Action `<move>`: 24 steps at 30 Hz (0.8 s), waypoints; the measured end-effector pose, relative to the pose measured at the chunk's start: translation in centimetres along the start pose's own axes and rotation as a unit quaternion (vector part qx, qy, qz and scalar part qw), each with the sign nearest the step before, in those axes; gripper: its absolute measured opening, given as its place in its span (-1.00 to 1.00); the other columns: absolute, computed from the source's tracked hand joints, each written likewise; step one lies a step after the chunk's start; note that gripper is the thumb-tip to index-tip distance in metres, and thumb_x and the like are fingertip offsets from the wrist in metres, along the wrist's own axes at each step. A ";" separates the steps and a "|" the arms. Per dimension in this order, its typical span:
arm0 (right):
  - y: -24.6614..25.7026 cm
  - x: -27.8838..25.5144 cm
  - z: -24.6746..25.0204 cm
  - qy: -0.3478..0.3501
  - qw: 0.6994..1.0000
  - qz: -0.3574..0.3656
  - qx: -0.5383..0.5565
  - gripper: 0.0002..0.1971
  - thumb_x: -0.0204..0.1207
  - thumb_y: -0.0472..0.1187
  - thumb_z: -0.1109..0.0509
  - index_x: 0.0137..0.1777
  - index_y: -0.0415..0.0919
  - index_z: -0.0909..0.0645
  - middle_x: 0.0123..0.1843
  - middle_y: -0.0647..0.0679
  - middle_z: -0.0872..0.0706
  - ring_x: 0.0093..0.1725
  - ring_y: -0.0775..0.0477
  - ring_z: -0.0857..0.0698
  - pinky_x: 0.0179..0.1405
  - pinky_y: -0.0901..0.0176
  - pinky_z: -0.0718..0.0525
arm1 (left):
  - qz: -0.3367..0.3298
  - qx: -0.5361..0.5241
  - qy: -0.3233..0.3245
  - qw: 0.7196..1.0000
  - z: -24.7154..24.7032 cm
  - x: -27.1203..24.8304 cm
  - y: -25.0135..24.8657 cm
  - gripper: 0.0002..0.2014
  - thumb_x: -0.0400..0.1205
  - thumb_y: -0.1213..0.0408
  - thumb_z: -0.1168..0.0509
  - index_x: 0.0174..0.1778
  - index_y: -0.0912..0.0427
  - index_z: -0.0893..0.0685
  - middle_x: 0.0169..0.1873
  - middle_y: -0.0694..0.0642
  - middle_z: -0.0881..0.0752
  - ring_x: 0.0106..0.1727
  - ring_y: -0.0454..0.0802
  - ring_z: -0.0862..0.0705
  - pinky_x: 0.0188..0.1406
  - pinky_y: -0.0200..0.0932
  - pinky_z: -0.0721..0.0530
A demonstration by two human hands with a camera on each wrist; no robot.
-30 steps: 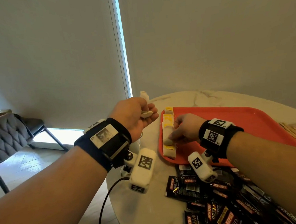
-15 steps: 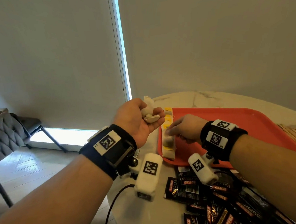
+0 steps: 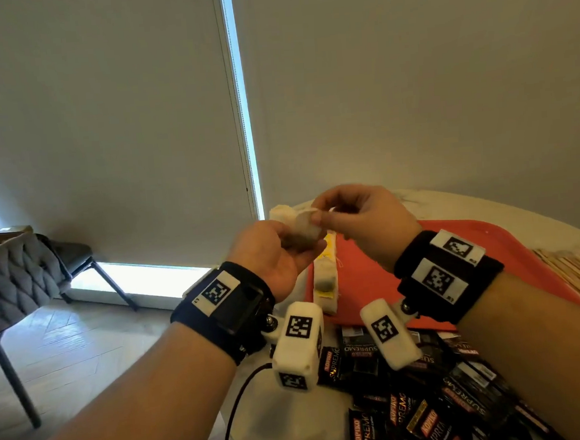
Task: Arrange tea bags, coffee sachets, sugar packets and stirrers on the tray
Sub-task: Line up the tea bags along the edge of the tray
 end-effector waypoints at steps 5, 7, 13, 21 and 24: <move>0.2 0.7 1.0 -0.018 0.996 -0.022 0.089 -0.90 0.46 -0.27 -0.59 -0.13 -0.03 -0.80 -0.06 -0.17 -0.86 -0.07 -0.20 -0.80 0.04 -0.27 -0.76 | -0.027 0.026 -0.032 0.999 0.4 -0.6 -0.6 -0.69 0.76 0.50 -0.16 0.44 0.37 -0.51 -0.11 0.25 -0.69 -0.12 0.16 -0.78 -0.17 0.08 -0.86; 0.5 0.6 0.9 -0.024 0.997 -0.017 0.064 -0.89 0.53 -0.31 -0.57 -0.06 -0.07 -0.78 -0.08 -0.15 -0.87 -0.07 -0.20 -0.83 -0.02 -0.18 -0.81 | -0.052 0.054 -0.035 0.997 0.3 -0.7 -1.0 -0.70 0.75 0.37 -0.31 0.40 0.31 -0.60 -0.18 0.19 -0.68 -0.15 0.10 -0.75 -0.22 -0.01 -0.84; 1.3 0.4 0.1 -0.036 0.995 -0.026 0.090 -0.81 0.57 -0.37 -0.53 0.12 -0.14 -0.71 -0.09 -0.25 -0.86 -0.09 -0.29 -0.87 -0.04 -0.26 -0.85 | -0.112 0.199 0.017 0.973 -0.6 -1.4 -1.3 -0.78 0.70 0.35 -0.43 0.26 0.13 -0.71 -0.12 0.11 -0.78 -0.15 -0.07 -0.72 -0.22 -0.15 -0.69; -1.0 -0.3 -0.5 -0.028 0.989 -0.129 0.069 -0.55 0.42 -0.43 -0.63 0.20 -0.14 -0.53 -0.09 -0.27 -0.81 -0.13 -0.27 -0.87 -0.11 -0.13 -0.86 | -0.076 0.210 -0.054 0.973 0.8 0.0 -1.8 -0.80 0.70 0.49 -0.35 0.22 0.23 -0.68 -0.16 0.15 -0.66 -0.27 -0.09 -0.61 -0.36 -0.23 -0.67; -3.1 -0.4 -0.7 -0.025 0.976 -0.202 0.082 -0.61 0.41 -0.49 -0.62 0.09 -0.22 -0.52 -0.11 -0.30 -0.77 -0.24 -0.23 -0.87 -0.23 -0.04 -0.82 | -0.065 0.186 -0.077 0.977 1.4 0.5 -2.2 -0.83 0.72 0.43 -0.32 0.21 0.29 -0.66 -0.21 0.15 -0.72 -0.30 -0.08 -0.64 -0.39 -0.21 -0.69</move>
Point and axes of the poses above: each hand's wrist, its own x-axis towards the middle knuckle, its own z-axis out of the back of the hand, y = z × x, the point moved 3 cm from there along x, towards the middle knuckle
